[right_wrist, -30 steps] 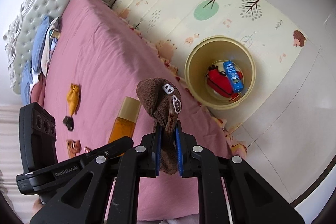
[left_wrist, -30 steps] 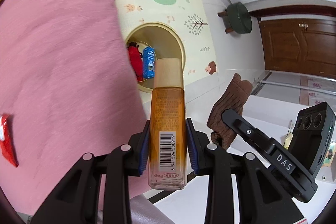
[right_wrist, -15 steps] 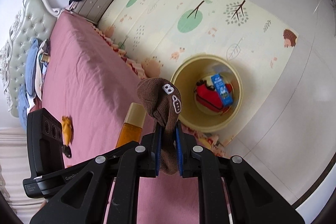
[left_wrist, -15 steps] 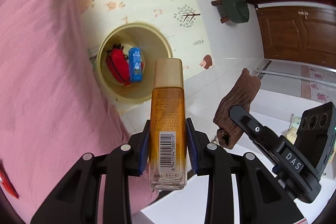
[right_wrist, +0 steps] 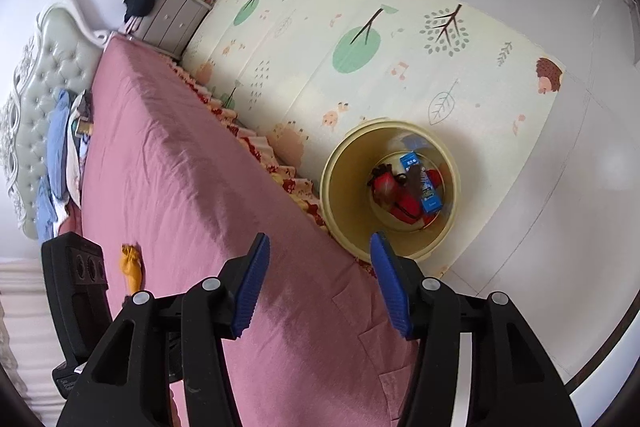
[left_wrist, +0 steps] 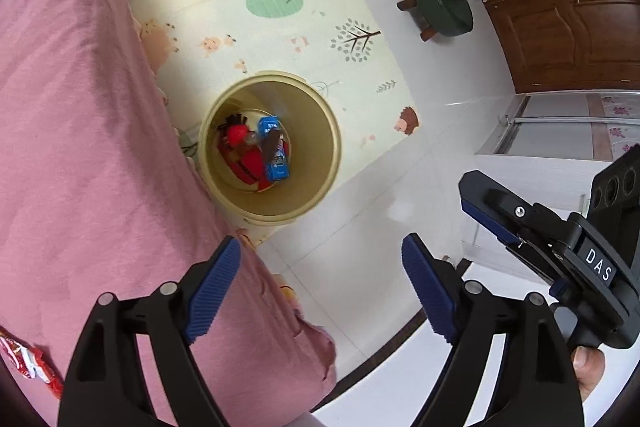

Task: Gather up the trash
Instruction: 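Carry the amber bottle and brown sock over the yellow bin and release both, then move both grippers back to the red snack bags on the bed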

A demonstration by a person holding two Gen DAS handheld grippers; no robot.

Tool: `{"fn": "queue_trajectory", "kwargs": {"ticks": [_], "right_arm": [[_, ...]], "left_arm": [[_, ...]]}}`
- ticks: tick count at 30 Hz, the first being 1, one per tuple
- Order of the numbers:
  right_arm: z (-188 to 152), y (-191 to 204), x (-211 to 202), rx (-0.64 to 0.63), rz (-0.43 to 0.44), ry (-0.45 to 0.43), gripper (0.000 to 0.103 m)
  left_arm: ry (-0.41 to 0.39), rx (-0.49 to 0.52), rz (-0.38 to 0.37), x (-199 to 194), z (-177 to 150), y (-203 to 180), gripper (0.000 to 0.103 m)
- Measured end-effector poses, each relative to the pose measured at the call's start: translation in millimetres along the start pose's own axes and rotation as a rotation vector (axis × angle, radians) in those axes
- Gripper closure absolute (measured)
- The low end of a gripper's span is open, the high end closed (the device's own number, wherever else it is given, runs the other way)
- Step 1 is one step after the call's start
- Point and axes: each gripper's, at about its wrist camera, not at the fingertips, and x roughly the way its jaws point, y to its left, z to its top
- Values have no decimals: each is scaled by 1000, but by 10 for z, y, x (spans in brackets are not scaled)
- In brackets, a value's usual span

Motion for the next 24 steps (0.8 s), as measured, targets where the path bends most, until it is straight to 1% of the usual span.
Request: {"fn": "queue_trajectory", "kwargs": {"ticks": [5, 12, 18, 24], "right_arm": [[-149, 252, 72, -46, 18, 30, 51], [-461, 728, 134, -137, 38, 67, 51], [-886, 1140, 274, -222, 48, 121, 51], [-1403, 1576, 478, -301, 53, 181, 51]], "left_arm": [[-10, -35, 3, -156, -141, 188, 21], [-55, -128, 2, -476, -462, 646, 21], [-104, -212, 16, -769, -861, 1150, 20], [-134, -298, 45, -990, -1322, 1706, 20]]}}
